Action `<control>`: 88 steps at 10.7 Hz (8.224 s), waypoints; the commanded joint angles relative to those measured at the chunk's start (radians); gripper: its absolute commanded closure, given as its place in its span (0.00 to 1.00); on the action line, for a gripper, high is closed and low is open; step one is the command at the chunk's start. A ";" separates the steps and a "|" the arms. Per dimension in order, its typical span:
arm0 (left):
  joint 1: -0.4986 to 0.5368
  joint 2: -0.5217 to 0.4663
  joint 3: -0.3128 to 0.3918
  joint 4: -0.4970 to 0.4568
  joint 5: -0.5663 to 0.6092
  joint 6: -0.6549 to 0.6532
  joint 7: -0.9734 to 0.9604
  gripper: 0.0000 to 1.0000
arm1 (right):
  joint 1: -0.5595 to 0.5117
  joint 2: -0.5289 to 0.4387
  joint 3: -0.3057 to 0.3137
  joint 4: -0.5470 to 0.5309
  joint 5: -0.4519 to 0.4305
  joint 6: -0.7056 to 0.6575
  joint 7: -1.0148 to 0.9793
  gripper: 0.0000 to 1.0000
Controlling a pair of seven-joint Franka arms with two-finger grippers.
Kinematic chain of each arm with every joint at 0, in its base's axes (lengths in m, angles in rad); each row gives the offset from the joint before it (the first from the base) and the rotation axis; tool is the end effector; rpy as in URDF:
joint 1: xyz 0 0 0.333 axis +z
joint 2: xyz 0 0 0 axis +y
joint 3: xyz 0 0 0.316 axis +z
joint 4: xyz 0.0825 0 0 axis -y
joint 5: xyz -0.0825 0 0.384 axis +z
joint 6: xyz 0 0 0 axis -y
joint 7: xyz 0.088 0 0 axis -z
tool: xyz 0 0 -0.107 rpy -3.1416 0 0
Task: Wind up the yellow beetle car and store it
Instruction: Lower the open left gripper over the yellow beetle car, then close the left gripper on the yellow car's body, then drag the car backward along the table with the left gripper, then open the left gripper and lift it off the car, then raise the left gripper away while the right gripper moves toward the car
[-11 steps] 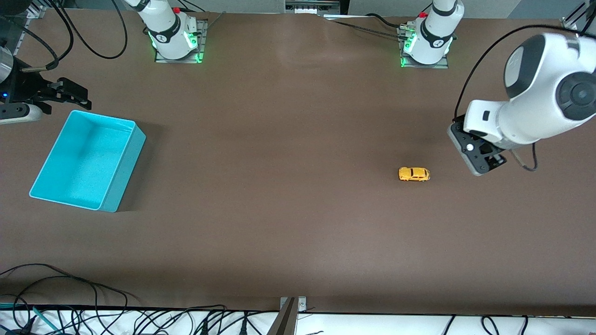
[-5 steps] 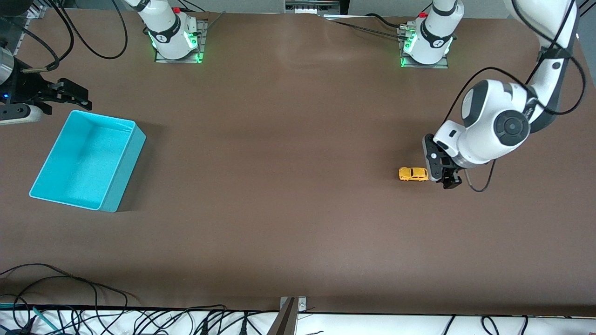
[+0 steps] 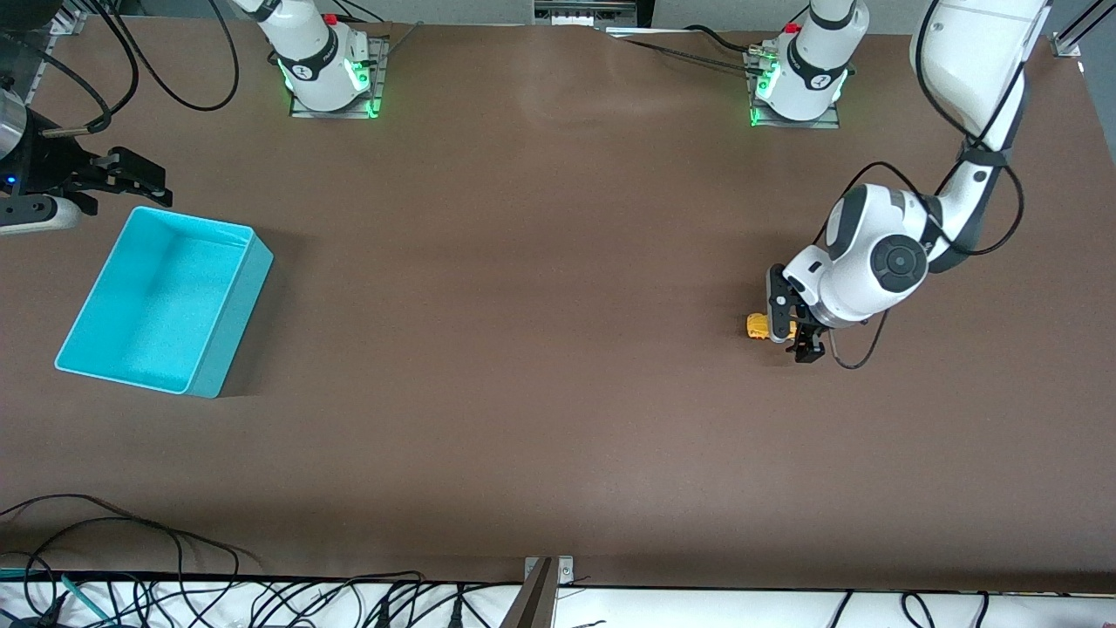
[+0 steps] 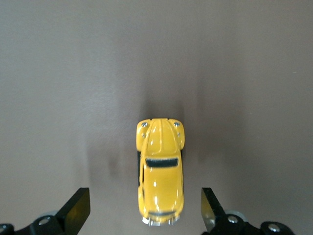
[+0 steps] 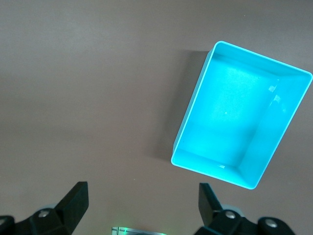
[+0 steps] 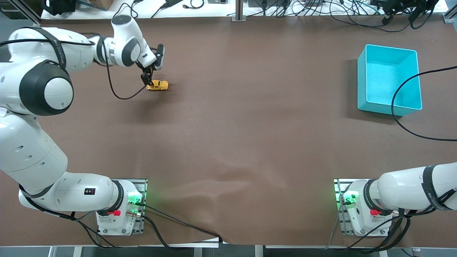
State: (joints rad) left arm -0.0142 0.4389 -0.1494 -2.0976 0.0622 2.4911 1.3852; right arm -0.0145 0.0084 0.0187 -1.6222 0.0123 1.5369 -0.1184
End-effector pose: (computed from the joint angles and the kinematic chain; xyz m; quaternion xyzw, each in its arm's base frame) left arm 0.5711 -0.0945 0.2070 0.7014 -0.7124 -0.0084 0.0223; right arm 0.5510 0.0036 0.5929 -0.9970 -0.0611 0.0464 0.0089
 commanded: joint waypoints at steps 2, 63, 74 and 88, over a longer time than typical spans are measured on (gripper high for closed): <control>0.007 -0.008 -0.001 -0.091 0.022 0.104 0.028 0.00 | -0.001 0.010 0.004 0.021 -0.015 -0.012 -0.004 0.00; 0.507 0.002 0.005 0.025 0.012 0.016 0.551 0.00 | 0.001 0.015 0.006 0.019 -0.015 -0.011 -0.004 0.00; 0.462 -0.071 -0.064 0.292 0.022 -0.527 0.206 0.00 | -0.001 0.015 0.006 0.019 -0.015 -0.015 -0.009 0.00; 0.199 -0.215 -0.067 0.432 0.044 -0.871 -0.398 0.00 | 0.013 0.025 0.012 0.025 -0.011 -0.007 -0.001 0.00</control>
State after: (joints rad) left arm 0.2140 0.2678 -0.2182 -1.6681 0.0824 1.6560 1.0851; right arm -0.0113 0.0174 0.0265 -1.6220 0.0117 1.5377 -0.1185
